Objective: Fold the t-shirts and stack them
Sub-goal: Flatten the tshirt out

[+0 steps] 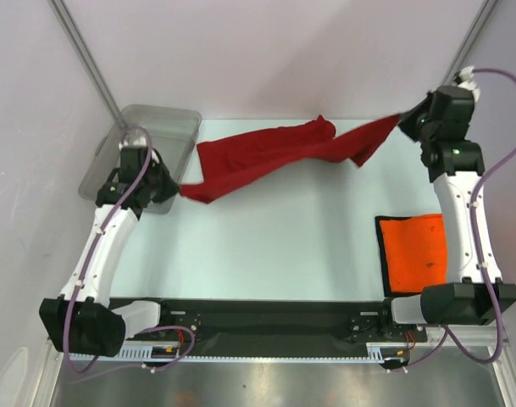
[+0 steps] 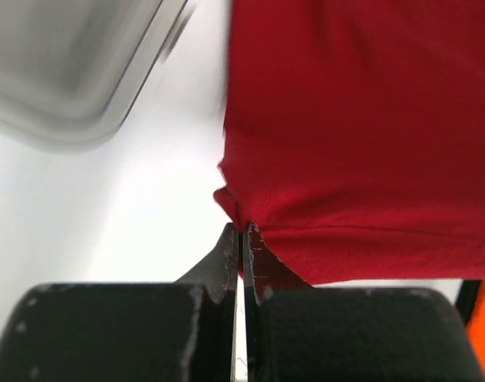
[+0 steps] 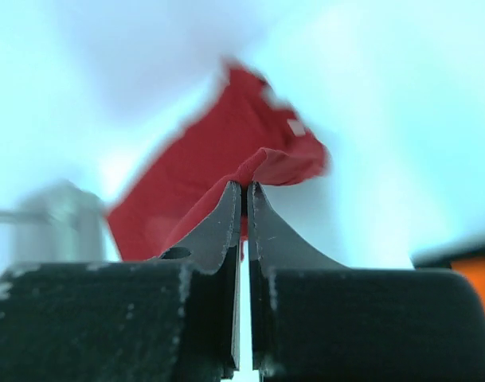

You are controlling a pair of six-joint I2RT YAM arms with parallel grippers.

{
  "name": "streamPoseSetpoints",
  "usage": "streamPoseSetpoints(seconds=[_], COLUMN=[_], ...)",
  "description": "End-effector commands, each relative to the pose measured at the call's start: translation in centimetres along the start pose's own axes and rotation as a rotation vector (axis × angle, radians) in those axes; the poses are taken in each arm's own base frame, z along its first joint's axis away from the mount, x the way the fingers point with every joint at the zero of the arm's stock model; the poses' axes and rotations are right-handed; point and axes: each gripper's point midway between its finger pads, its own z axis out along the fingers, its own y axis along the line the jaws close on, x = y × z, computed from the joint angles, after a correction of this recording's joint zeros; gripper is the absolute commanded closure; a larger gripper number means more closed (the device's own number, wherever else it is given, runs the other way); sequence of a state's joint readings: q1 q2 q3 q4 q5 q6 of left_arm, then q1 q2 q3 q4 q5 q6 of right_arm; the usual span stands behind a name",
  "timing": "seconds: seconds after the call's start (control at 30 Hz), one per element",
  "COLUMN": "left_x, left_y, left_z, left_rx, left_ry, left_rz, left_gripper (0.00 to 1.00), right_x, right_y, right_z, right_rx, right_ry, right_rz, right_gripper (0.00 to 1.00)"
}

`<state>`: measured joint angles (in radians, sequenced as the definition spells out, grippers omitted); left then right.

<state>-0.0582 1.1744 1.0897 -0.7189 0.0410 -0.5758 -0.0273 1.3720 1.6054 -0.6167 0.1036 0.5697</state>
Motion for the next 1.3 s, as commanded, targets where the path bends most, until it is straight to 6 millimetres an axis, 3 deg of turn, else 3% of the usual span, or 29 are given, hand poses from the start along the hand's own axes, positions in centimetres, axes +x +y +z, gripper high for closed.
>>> streamPoseSetpoints(seconds=[0.0,0.03,0.13,0.17,0.23,0.3,0.47,0.5,0.53,0.6,0.7,0.8,0.83,0.9,0.93,0.97,1.0,1.03,1.1,1.13,1.2,1.23,1.27], left_x=[-6.5,-8.4,-11.0,-12.5,-13.7,-14.5,-14.7,-14.5,-14.1,-13.8,-13.5,-13.5,-13.6,-14.0,-14.1,-14.3,-14.6,-14.7,-15.0,-15.2,-15.3,-15.4,-15.2], left_y=[-2.7,-4.2,-6.2,-7.2,-8.8,-9.5,-11.8,-12.1,-12.4,-12.5,-12.0,-12.1,-12.2,-12.4,-12.6,-12.6,-12.6,-12.6,-12.3,-12.2,-12.0,-11.5,-11.5], left_z=[-5.4,-7.6,-12.5,-14.9,-19.5,-23.6,-33.5,-35.0,-37.9,-40.3,-43.5,-44.0,-43.3,-42.1,-40.3,-39.1,-37.7,-35.0,-32.1,-28.6,-24.6,-20.2,-17.7], left_rx=[0.011,0.052,0.139,0.180,0.271,0.327,0.485,0.517,0.571,0.610,0.639,0.648,0.645,0.633,0.617,0.601,0.581,0.550,0.508,0.470,0.423,0.366,0.351], left_ry=[-0.237,-0.305,-0.437,-0.511,-0.622,-0.735,-0.926,-0.952,-1.002,-1.047,-1.113,-1.123,-1.111,-1.098,-1.064,-1.049,-1.032,-0.993,-0.963,-0.920,-0.868,-0.819,-0.785], left_rz=[0.116,0.119,0.151,0.178,0.218,0.267,0.386,0.394,0.409,0.409,0.396,0.386,0.385,0.387,0.391,0.397,0.394,0.392,0.391,0.390,0.401,0.402,0.407], left_gripper=[0.99,1.00,1.00,1.00,1.00,1.00,1.00,1.00,0.99,1.00,1.00,1.00,1.00,1.00,1.00,0.99,1.00,1.00,1.00,1.00,1.00,1.00,1.00], right_x=[-9.0,-11.1,-14.7,-16.1,-17.9,-19.7,-21.8,-22.1,-22.2,-22.1,-21.6,-21.1,-21.1,-20.8,-20.6,-20.3,-20.0,-19.8,-18.4,-17.9,-15.7,-15.2,-15.0], right_y=[4.0,5.2,7.2,7.8,8.5,9.0,9.2,9.1,8.9,8.5,8.0,8.2,8.4,8.7,9.0,9.3,9.5,9.6,10.1,10.2,10.2,10.2,10.2], right_z=[-5.0,-7.4,-11.5,-14.0,-17.1,-21.7,-31.2,-34.3,-35.7,-39.5,-42.4,-42.2,-41.2,-38.4,-37.1,-34.0,-32.5,-30.9,-24.5,-22.1,-15.5,-13.7,-12.3], right_rx=[-0.145,-0.193,-0.270,-0.300,-0.341,-0.385,-0.454,-0.479,-0.483,-0.510,-0.530,-0.545,-0.544,-0.531,-0.529,-0.516,-0.511,-0.507,-0.490,-0.481,-0.464,-0.460,-0.462], right_ry=[-0.302,-0.373,-0.508,-0.567,-0.658,-0.767,-0.960,-1.012,-1.038,-1.101,-1.150,-1.136,-1.121,-1.075,-1.053,-1.008,-0.983,-0.959,-0.865,-0.826,-0.717,-0.701,-0.710], right_rz=[-0.021,-0.019,-0.036,-0.052,-0.063,-0.081,-0.111,-0.112,-0.121,-0.128,-0.156,-0.176,-0.183,-0.198,-0.203,-0.215,-0.216,-0.219,-0.235,-0.239,-0.252,-0.247,-0.245], right_gripper=[1.00,1.00,1.00,1.00,1.00,1.00,1.00,1.00,1.00,1.00,1.00,1.00,1.00,1.00,1.00,1.00,1.00,1.00,1.00,1.00,1.00,1.00,1.00])
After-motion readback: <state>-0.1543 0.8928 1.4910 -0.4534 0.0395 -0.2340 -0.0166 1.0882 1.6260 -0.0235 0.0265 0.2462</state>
